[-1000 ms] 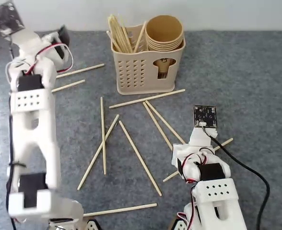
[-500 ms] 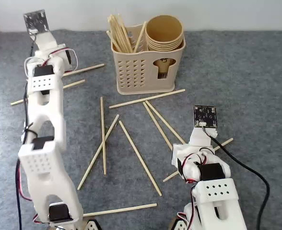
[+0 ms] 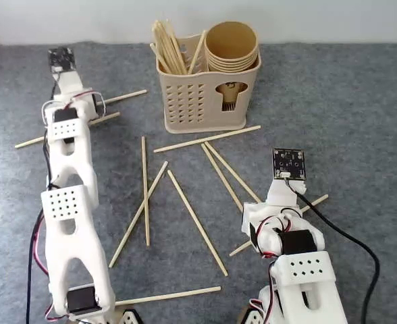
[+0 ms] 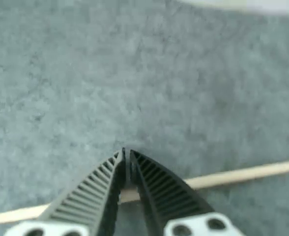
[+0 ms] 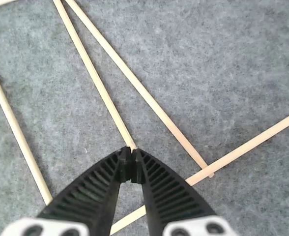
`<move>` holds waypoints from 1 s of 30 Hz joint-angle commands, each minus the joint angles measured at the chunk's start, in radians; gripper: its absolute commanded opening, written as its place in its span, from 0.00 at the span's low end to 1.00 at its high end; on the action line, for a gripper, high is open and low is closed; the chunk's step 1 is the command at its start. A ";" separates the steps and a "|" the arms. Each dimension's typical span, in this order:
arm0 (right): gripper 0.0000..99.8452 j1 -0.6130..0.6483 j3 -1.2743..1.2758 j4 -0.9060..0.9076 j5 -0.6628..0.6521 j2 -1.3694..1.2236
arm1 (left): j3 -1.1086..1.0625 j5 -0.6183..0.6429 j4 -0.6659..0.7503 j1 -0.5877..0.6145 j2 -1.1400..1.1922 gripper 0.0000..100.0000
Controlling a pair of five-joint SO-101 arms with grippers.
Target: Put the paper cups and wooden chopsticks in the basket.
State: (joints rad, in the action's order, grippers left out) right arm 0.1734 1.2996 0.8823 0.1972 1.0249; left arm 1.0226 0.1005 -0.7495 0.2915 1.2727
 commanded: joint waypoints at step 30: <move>0.01 0.005 0.017 -0.036 -0.011 0.016 | 0.650 -0.308 -1.008 0.051 0.097 0.01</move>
State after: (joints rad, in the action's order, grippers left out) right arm 0.1734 1.3226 0.8638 0.1972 1.0249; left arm 1.5812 -0.1926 -1.7100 0.3099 1.4308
